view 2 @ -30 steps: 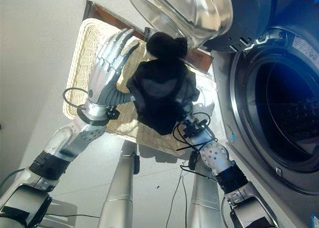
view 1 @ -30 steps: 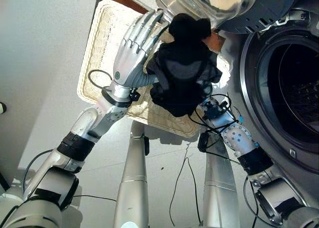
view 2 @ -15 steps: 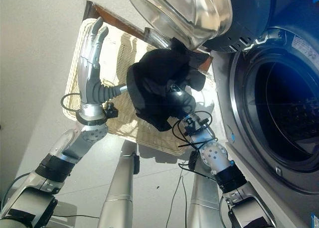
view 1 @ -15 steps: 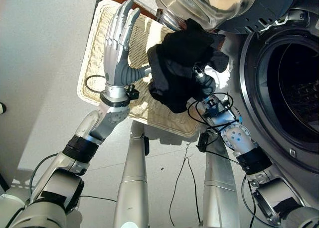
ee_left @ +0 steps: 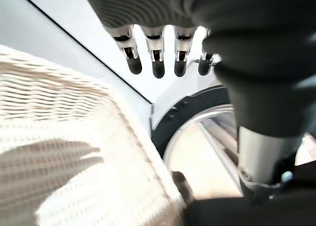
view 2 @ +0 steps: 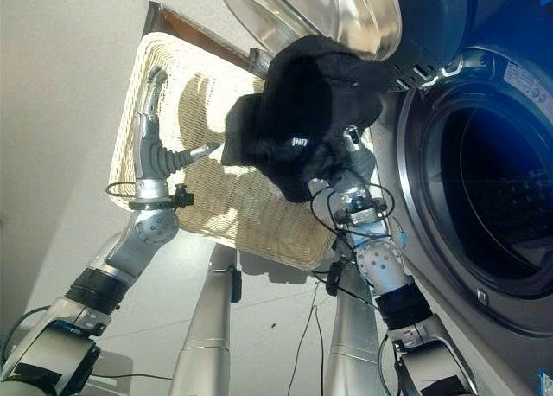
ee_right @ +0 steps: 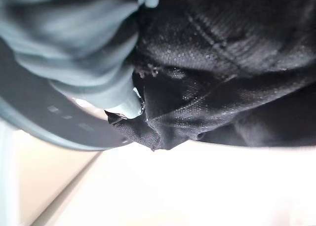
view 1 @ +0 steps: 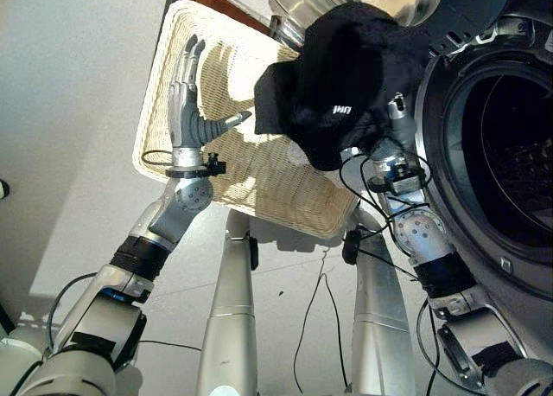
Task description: Put the clothes into the washing machine.
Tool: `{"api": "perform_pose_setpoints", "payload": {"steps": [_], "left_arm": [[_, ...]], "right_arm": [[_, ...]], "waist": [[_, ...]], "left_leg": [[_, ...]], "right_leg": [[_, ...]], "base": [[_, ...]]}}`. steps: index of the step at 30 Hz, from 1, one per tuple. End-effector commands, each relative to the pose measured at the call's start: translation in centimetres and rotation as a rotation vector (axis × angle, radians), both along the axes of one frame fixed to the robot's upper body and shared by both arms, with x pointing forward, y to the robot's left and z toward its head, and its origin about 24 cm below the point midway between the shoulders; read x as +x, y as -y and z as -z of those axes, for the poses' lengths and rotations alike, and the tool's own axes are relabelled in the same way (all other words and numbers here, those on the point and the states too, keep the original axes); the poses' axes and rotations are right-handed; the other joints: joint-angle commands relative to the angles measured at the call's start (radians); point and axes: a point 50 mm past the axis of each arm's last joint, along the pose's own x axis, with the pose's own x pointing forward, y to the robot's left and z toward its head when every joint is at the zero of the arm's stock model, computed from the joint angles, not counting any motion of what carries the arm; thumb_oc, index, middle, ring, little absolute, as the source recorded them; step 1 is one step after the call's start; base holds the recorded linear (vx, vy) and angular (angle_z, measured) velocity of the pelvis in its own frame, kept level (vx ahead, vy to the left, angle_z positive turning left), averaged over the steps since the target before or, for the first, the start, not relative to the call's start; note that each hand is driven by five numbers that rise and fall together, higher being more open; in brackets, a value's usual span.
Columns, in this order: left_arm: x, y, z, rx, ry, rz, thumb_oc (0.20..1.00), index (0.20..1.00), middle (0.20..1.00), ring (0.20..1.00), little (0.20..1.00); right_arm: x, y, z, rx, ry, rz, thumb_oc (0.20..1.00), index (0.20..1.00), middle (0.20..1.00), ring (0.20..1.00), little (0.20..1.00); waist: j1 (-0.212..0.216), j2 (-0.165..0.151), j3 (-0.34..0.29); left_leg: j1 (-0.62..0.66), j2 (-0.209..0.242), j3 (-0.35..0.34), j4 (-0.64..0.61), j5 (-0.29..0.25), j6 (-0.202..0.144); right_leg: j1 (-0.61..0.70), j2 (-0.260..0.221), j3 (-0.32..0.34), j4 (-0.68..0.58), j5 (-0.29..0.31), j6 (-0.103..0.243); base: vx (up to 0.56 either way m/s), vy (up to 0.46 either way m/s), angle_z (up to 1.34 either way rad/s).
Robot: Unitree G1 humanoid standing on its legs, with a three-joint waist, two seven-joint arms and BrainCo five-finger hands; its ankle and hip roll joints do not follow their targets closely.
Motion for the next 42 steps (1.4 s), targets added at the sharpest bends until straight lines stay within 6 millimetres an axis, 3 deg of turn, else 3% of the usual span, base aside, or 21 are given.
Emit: {"api": "perform_pose_setpoints", "payload": {"steps": [1,7,14,19,26,30,32,34,36,37,38,40,42], "left_arm": [[-0.1,-0.9,-1.8,-0.093,0.077,-0.011,1.000,1.000,1.000,1.000,1.000],[1.5,-2.6,-0.3,-0.172,-0.008,-0.085,1.000,1.000,1.000,1.000,1.000],[2.6,-3.9,1.4,-0.217,-0.087,-0.140,1.000,1.000,1.000,1.000,1.000],[3.0,-4.6,1.8,-0.240,-0.129,-0.170,1.000,1.000,1.000,1.000,1.000],[3.3,-4.9,2.3,-0.256,-0.156,-0.193,1.000,1.000,1.000,1.000,1.000],[3.6,-4.8,2.7,-0.252,-0.190,-0.198,1.000,1.000,1.000,1.000,1.000],[3.8,-4.7,2.7,-0.243,-0.204,-0.198,1.000,1.000,1.000,1.000,1.000],[3.8,-4.8,3.2,-0.218,-0.235,-0.205,1.000,1.000,1.000,1.000,1.000],[3.5,-5.1,3.9,-0.202,-0.242,-0.213,1.000,1.000,1.000,1.000,1.000],[3.0,-5.4,4.8,-0.194,-0.252,-0.219,1.000,1.000,1.000,1.000,1.000],[2.9,-5.6,4.8,-0.193,-0.252,-0.222,1.000,1.000,1.000,1.000,1.000],[2.2,-7.1,5.2,-0.193,-0.266,-0.247,1.000,1.000,1.000,1.000,1.000],[2.1,-7.7,5.1,-0.194,-0.275,-0.256,1.000,1.000,1.000,1.000,1.000]], "right_arm": [[-1.5,1.5,-2.2,0.136,0.188,-0.024,0.200,0.200,0.200,0.200,0.200],[1.4,6.1,-0.1,0.246,-0.007,0.140,0.200,0.200,0.200,0.200,0.200],[3.4,11.3,4.1,0.347,-0.252,0.314,0.200,0.200,0.200,0.200,0.200],[3.7,13.9,6.3,0.397,-0.413,0.469,0.200,0.200,0.200,0.200,0.200],[3.6,16.7,7.5,0.502,-0.599,0.666,0.200,0.200,0.200,0.200,0.200],[2.7,20.5,8.2,0.558,-0.803,0.951,0.200,0.200,0.200,0.200,0.200],[2.4,21.7,7.1,0.553,-0.853,1.057,0.200,0.200,0.200,0.200,0.200],[0.5,25.1,2.0,0.660,-0.880,1.378,0.200,0.200,0.200,0.200,0.200],[-1.4,26.4,-1.1,0.801,-0.850,1.522,0.200,0.200,0.200,0.200,0.200],[-3.2,27.3,-3.0,0.887,-0.797,1.664,0.200,0.200,0.200,0.200,0.200],[-3.6,27.4,-3.7,0.911,-0.788,1.681,0.200,0.200,0.200,0.200,0.200],[-6.8,27.8,-8.1,1.058,-0.701,1.857,0.200,0.200,0.200,0.200,0.200],[-7.8,28.0,-9.2,1.082,-0.666,1.919,0.200,0.200,0.200,0.200,0.200]], "waist": [[-0.032,0.011,-0.015],[-0.047,0.005,-0.015],[-0.060,0.010,-0.015],[-0.065,0.011,-0.015],[-0.069,0.014,-0.015],[-0.067,0.019,-0.015],[-0.063,0.020,-0.015],[-0.058,0.021,-0.015],[-0.057,0.018,-0.015],[-0.055,0.010,-0.015],[-0.056,0.008,-0.015],[-0.069,-0.013,-0.015],[-0.073,-0.020,-0.015]], "left_leg": [[-0.031,-0.097,0.043,0.058,-0.006,0.108],[-0.031,-0.083,0.057,0.059,-0.007,0.100],[-0.028,-0.068,0.073,0.049,-0.006,0.092],[-0.026,-0.062,0.080,0.045,-0.007,0.090],[-0.028,-0.056,0.084,0.040,-0.009,0.088],[-0.031,-0.052,0.086,0.036,-0.010,0.088],[-0.032,-0.053,0.083,0.038,-0.011,0.086],[-0.031,-0.049,0.078,0.050,-0.023,0.085],[-0.036,-0.046,0.073,0.058,-0.033,0.087],[-0.034,-0.044,0.066,0.055,-0.035,0.088],[-0.035,-0.044,0.064,0.055,-0.036,0.088],[-0.024,-0.041,0.058,0.046,-0.041,0.090],[-0.016,-0.039,0.058,0.039,-0.040,0.090]], "right_leg": [[0.081,0.072,-0.102,-0.219,0.191,0.032],[0.078,0.076,-0.095,-0.219,0.194,0.037],[0.077,0.084,-0.088,-0.231,0.197,0.035],[0.077,0.087,-0.082,-0.232,0.196,0.032],[0.074,0.090,-0.074,-0.236,0.195,0.029],[0.073,0.092,-0.071,-0.240,0.195,0.027],[0.073,0.094,-0.070,-0.240,0.196,0.026],[0.080,0.093,-0.072,-0.237,0.192,0.028],[0.081,0.096,-0.075,-0.241,0.192,0.027],[0.086,0.098,-0.078,-0.247,0.195,0.026],[0.086,0.099,-0.079,-0.250,0.197,0.026],[0.099,0.107,-0.077,-0.264,0.202,0.027],[0.107,0.109,-0.076,-0.271,0.201,0.027]], "base": [[0.00,0.000,0.00],[0.00,0.018,-0.02],[0.00,0.033,-0.05],[0.00,0.027,-0.08],[0.00,0.017,-0.02],[0.00,-0.010,-0.04],[0.00,-0.024,0.00],[-0.01,-0.074,-0.01],[-0.01,-0.078,-0.04],[0.00,-0.072,-0.05],[-0.01,-0.069,-0.06],[-0.02,-0.034,-0.03],[-0.01,-0.006,-0.04]]}}
